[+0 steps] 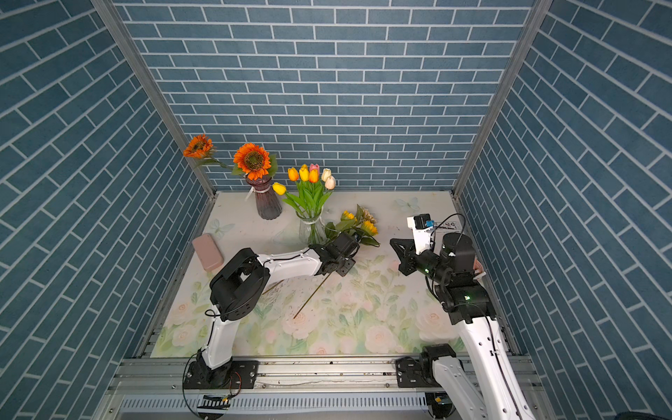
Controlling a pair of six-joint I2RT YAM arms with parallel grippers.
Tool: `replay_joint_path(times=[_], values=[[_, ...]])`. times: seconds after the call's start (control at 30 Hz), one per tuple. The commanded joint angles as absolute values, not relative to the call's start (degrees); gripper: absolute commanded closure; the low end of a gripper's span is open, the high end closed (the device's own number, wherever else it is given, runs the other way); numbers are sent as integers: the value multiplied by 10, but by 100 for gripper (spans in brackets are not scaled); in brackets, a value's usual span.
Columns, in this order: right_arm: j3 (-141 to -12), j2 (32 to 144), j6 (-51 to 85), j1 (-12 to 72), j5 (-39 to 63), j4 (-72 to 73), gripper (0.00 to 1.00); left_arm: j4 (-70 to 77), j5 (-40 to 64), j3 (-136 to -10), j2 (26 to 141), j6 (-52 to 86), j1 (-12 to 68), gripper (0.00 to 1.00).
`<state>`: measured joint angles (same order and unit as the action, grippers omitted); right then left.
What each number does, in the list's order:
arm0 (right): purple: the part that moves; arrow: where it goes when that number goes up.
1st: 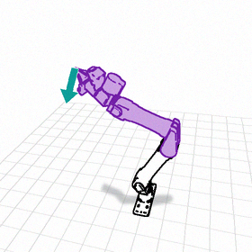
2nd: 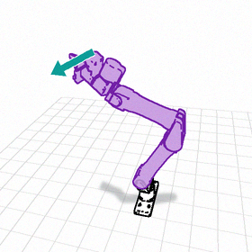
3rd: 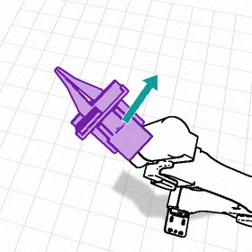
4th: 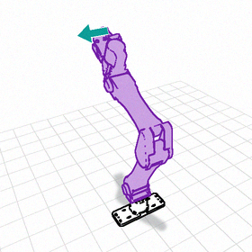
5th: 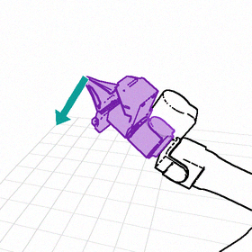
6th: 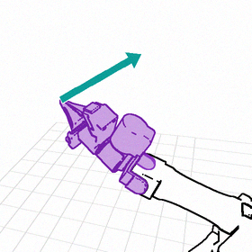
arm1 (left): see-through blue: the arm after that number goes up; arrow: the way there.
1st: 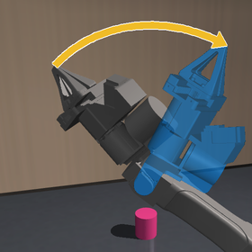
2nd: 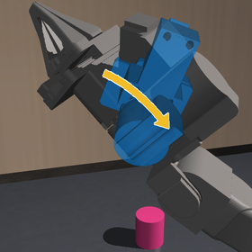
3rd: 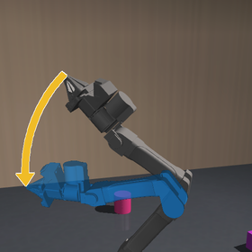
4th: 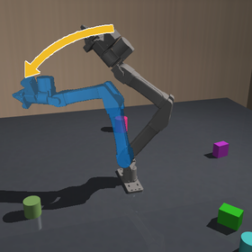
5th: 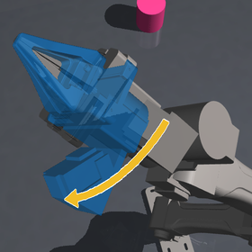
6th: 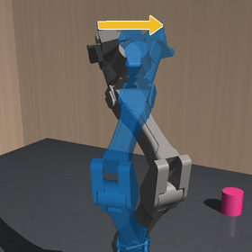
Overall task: Arrange the flowers in different vases according to their variety
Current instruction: Pick up the flower at the center of the board.
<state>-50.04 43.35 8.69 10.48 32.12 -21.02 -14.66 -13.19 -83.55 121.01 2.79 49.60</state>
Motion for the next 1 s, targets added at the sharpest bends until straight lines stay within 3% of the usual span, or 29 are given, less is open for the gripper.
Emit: replay_joint_path(times=[0.0, 0.4, 0.67, 0.8, 0.97], values=[[-497, 437, 82, 104, 315, -210, 100, -173, -120, -862, 1241, 25, 490, 44], [-496, 437, 76, 104, 311, -215, 100, -169, -91, -876, 1275, 23, 464, 53], [-495, 432, 78, 104, 311, -217, 100, -166, -69, -875, 1289, 24, 463, 89], [-497, 427, 77, 103, 309, -221, 100, -164, -59, -873, 1286, 21, 463, 99], [-495, 419, 80, 103, 308, -222, 100, -155, -27, -869, 1267, 10, 466, 100]])
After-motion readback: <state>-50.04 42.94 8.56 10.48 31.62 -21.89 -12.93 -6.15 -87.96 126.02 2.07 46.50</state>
